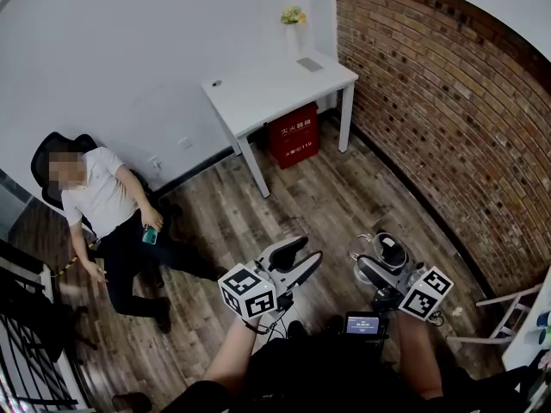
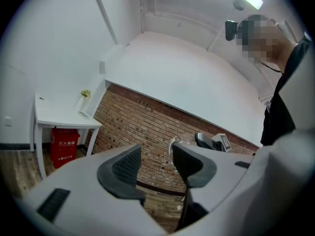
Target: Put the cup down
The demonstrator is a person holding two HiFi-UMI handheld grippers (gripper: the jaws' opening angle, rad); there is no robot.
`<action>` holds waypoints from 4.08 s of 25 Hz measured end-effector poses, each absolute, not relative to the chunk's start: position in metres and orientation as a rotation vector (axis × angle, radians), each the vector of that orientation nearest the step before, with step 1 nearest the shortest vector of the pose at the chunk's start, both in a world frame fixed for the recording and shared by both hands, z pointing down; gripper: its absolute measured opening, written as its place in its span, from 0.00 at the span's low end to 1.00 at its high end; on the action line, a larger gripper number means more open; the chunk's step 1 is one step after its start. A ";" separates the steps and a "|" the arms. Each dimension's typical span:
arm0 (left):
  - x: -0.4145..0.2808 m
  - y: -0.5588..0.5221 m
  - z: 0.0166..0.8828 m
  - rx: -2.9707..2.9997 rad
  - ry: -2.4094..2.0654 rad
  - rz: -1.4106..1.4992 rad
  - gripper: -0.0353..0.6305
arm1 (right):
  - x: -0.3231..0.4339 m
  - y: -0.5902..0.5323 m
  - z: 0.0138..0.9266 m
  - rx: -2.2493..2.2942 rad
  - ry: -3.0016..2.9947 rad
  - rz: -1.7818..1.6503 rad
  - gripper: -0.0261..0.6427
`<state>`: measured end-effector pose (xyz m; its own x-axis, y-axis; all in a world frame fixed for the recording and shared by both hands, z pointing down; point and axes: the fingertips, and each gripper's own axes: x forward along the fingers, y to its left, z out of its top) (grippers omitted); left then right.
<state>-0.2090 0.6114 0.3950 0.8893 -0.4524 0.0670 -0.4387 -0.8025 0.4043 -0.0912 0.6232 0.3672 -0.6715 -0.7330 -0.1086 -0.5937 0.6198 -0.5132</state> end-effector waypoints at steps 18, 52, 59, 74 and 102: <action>-0.149 0.590 0.400 2.625 -0.650 -0.012 0.36 | -0.028 0.607 0.374 -1.091 2.502 -0.647 0.68; -0.079 0.309 0.422 2.603 -0.671 -0.025 0.36 | 0.057 0.349 0.369 -1.201 2.447 -0.630 0.68; -0.065 0.249 0.425 2.589 -0.661 -0.029 0.36 | 0.065 0.286 0.371 -1.197 2.434 -0.656 0.68; 0.005 0.107 0.449 2.503 -0.844 -0.013 0.36 | 0.129 0.115 0.398 -0.998 2.535 -0.746 0.68; 0.012 -0.106 0.453 2.383 -1.138 -0.081 0.36 | 0.141 -0.127 0.413 -0.729 2.679 -0.810 0.68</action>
<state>0.0123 -0.1058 0.4532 0.6500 -0.7442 0.1542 -0.7147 -0.5295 0.4570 0.1412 -0.1270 0.4134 -0.8438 -0.5291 -0.0901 -0.3906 0.7205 -0.5730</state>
